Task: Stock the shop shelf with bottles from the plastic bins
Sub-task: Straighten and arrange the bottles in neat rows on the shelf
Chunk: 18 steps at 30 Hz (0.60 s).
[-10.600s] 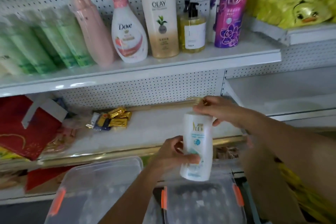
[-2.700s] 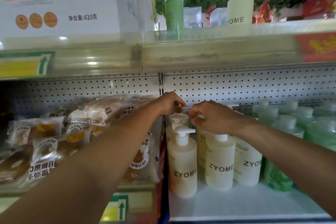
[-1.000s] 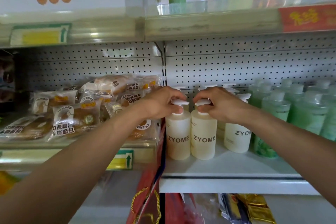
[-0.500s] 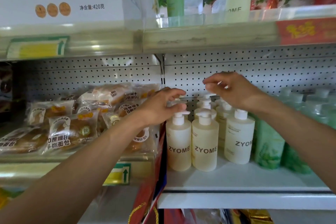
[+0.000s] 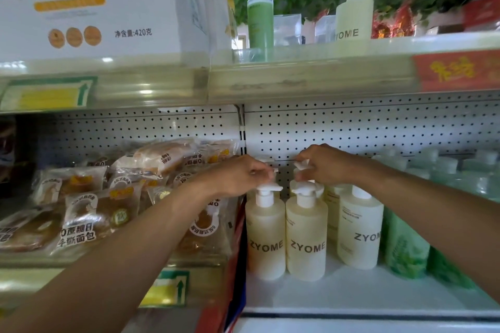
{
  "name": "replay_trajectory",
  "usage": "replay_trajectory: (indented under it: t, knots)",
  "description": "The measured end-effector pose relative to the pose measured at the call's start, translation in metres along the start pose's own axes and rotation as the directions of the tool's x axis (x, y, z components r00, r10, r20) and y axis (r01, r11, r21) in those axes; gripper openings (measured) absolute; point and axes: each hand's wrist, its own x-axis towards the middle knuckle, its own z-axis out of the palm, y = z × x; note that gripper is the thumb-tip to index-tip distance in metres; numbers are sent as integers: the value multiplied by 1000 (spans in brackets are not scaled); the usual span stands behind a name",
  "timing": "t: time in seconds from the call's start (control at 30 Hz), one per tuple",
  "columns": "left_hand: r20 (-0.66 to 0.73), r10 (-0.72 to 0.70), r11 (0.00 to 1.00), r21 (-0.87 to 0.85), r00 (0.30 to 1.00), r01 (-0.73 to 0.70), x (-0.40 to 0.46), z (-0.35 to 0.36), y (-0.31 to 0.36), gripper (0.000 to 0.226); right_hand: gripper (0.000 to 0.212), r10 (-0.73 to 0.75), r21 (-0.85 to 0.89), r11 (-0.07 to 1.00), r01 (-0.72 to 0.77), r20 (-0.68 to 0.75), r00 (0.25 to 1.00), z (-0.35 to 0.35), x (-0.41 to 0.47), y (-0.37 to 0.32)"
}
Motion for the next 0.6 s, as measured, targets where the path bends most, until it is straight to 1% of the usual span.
replay_trajectory:
  t: [0.07, 0.1, 0.17, 0.23, 0.3, 0.43, 0.5, 0.53, 0.57, 0.6]
  knots:
    - [3, 6, 1000, -16, 1000, -6, -1, 1, -1, 37, 21, 19, 0, 1000, -19, -38, 999, 5, 4, 1]
    - [5, 8, 1000, -21, 1000, -8, -1, 1, -1, 38, 19, 13, 5, 1000, -13, -49, 999, 5, 5, 1]
    - [0, 11, 1000, -27, 1000, -11, -1, 0, -1, 39, 16, -10, 40, 999, 11, -24, 1000, 5, 7, 0]
    - [-5, 9, 1000, -14, 1000, -9, -1, 0, -2, 39, 37, -33, 91, 995, 32, 3, 999, 3, 7, -5]
    - [-5, 13, 1000, 0, 1000, -13, 0, 0, -2, 39, 44, -39, 124, 992, 40, -9, 999, 4, 8, -9]
    - [-5, 7, 1000, 1, 1000, -7, -1, 0, -1, 37, 47, -23, 125, 992, 25, -12, 1000, 5, 9, -13]
    - [1, 0, 1000, 3, 1000, 0, -2, 0, 0, 37, 43, -26, 191, 981, 18, 37, 999, 2, 8, -11]
    - [4, -1, 1000, 1, 1000, 1, -3, 0, 0, 37, 36, -33, 244, 969, 20, 50, 998, -3, 7, -11]
    - [7, 2, 1000, -4, 1000, -2, -3, 0, 0, 37, 32, -33, 289, 957, 25, 24, 999, -9, 6, -9]
    - [11, 6, 1000, -13, 1000, -6, -3, -1, 0, 36, 32, -20, 311, 950, 31, -39, 999, -16, 8, -7]
